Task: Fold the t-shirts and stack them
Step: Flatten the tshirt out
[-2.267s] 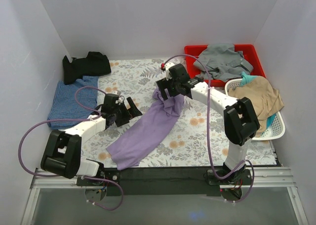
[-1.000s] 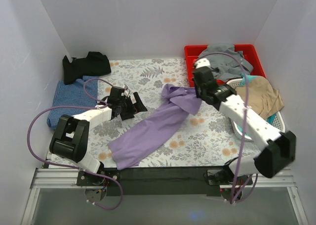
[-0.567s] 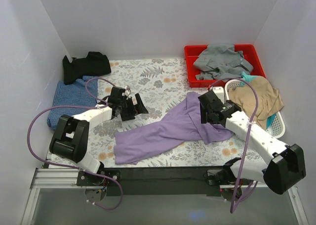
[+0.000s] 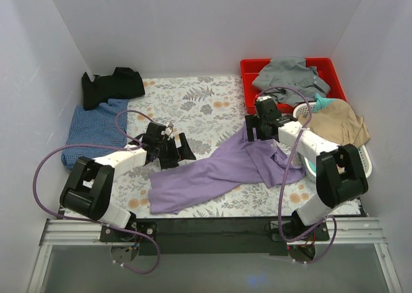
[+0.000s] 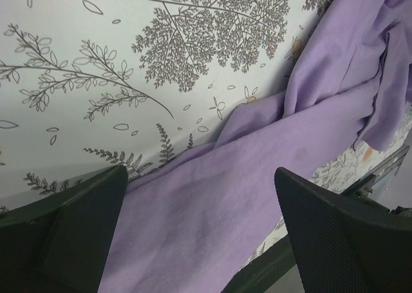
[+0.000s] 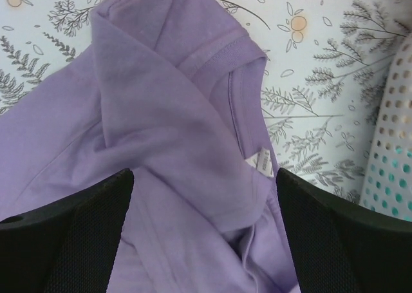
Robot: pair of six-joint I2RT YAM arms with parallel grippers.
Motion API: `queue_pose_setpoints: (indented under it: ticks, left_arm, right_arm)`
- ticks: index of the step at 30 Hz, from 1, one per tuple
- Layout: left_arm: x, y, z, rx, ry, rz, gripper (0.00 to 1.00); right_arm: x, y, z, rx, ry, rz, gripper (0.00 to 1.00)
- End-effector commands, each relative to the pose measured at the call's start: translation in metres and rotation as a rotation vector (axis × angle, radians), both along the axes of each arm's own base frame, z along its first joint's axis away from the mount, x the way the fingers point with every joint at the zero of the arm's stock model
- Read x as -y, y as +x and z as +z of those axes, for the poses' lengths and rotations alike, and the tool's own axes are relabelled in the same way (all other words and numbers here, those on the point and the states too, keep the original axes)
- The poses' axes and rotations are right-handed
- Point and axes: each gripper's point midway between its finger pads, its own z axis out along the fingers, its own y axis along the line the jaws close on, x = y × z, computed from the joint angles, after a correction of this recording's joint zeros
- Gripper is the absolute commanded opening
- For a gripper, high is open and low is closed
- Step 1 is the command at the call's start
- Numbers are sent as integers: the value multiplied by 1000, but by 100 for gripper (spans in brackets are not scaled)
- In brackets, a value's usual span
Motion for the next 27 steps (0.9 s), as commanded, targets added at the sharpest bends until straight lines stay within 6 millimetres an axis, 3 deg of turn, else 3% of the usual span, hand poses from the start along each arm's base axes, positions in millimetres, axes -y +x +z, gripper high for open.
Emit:
queue_pose_setpoints:
  ticks: [1, 5, 12, 16, 17, 19, 20, 21, 22, 23, 25, 26, 27]
  left_arm:
    - [-4, -18, -5, -39, 9, 0, 98]
    - [-4, -28, -12, -59, -3, -9, 98]
    - [-4, -38, -18, -86, -16, -28, 98]
    - [-5, -52, -24, -128, -18, -41, 98]
    - [-6, -57, -26, -138, -17, -45, 98]
    - [-5, -62, -27, -143, -28, -52, 82]
    - [-4, -64, -28, -143, -31, -54, 70]
    - [-5, -66, -31, -155, -29, -54, 52]
    - [-5, -66, -31, -162, -30, -45, 14]
    - [-5, -65, -31, -161, -32, -44, 0]
    - [-3, -63, -30, -158, -34, -52, 0]
    - [-2, -62, -31, -154, -32, -62, 0]
    - [-2, -61, -30, -150, -30, -64, 0]
  right_arm:
    - [-21, 36, 20, 92, 111, 80, 95]
    - [-30, 50, -3, 34, 173, 112, 95]
    - [-50, 60, -23, -21, 234, 157, 88]
    - [-54, 60, -38, -68, 243, 164, 71]
    - [-53, 59, -43, -81, 239, 161, 62]
    - [-54, 58, -44, -84, 236, 164, 53]
    - [-53, 59, -44, -82, 232, 163, 41]
    - [-53, 60, -44, -83, 232, 165, 35]
    - [-52, 60, -43, -80, 230, 166, 32]
    - [-52, 60, -43, -78, 226, 171, 27]
    - [-53, 62, -41, -71, 223, 178, 19]
    - [-53, 63, -36, -60, 224, 182, 7]
    - [-52, 63, -34, -55, 224, 182, 1]
